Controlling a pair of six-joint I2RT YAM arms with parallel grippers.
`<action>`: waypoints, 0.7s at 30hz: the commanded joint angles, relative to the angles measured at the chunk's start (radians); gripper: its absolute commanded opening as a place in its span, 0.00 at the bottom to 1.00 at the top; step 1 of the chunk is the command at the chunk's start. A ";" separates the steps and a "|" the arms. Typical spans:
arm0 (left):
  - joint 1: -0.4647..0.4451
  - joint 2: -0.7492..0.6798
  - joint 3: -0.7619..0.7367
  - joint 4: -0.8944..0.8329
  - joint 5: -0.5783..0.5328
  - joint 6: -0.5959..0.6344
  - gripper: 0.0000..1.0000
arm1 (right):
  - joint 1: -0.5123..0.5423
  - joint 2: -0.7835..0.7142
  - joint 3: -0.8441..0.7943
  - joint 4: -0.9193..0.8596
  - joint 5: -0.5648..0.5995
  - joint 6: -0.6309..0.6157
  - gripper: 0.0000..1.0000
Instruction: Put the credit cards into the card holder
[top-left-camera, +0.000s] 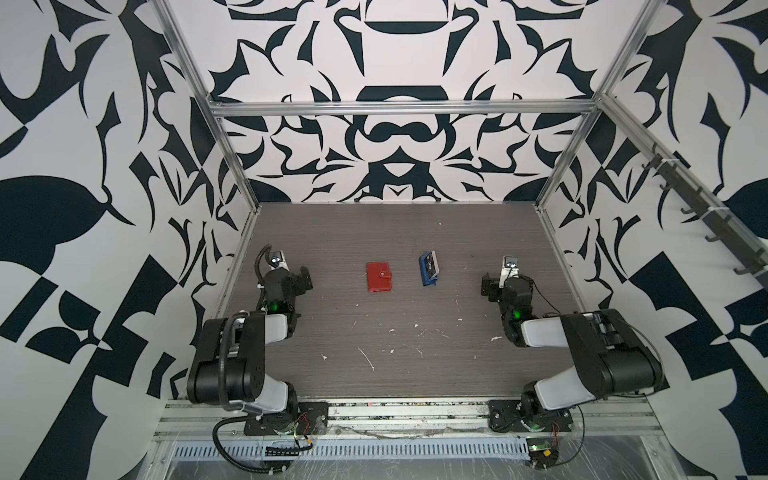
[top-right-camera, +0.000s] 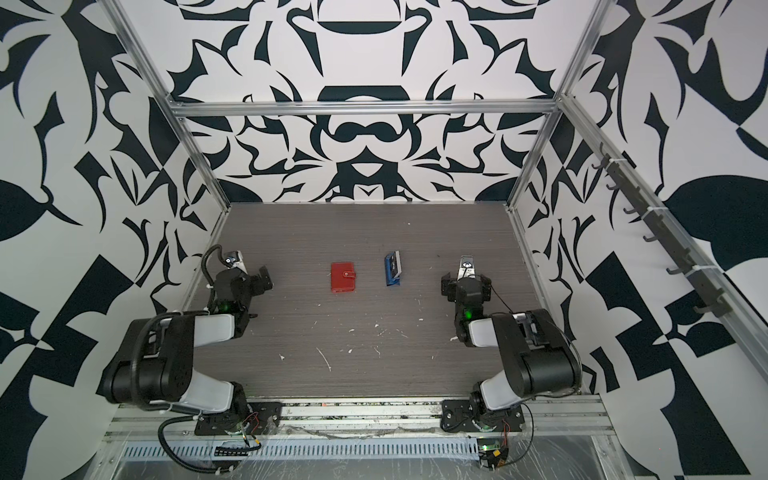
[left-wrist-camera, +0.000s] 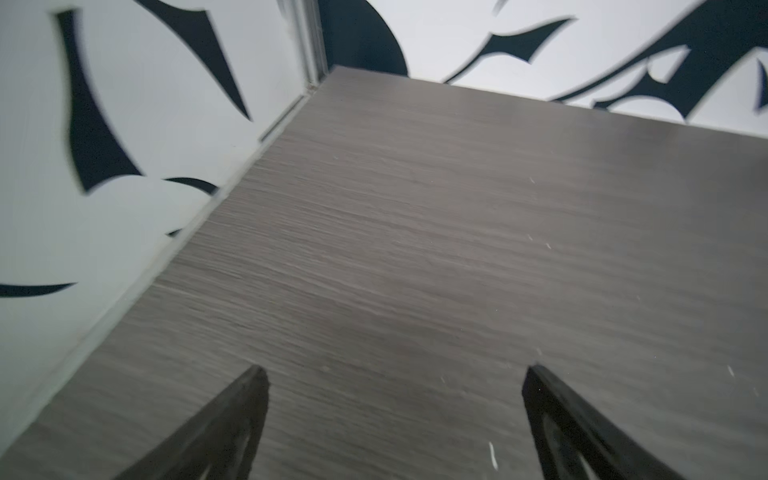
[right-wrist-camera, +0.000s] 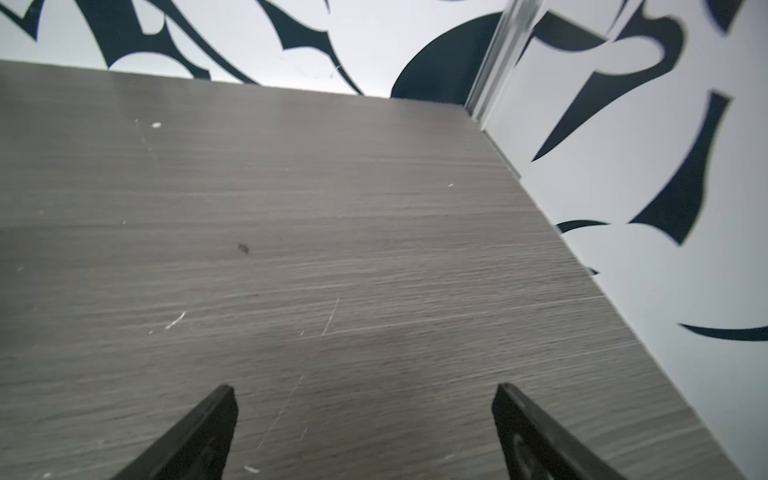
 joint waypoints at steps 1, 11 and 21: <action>0.003 -0.089 0.118 -0.325 -0.155 -0.155 1.00 | 0.001 -0.092 0.106 -0.201 0.101 0.052 1.00; -0.011 -0.162 0.285 -0.742 0.255 -0.346 1.00 | 0.039 -0.175 0.415 -0.915 -0.283 0.207 0.90; -0.179 -0.108 0.269 -0.703 0.589 -0.488 0.90 | 0.376 -0.113 0.643 -1.084 -0.432 0.276 0.73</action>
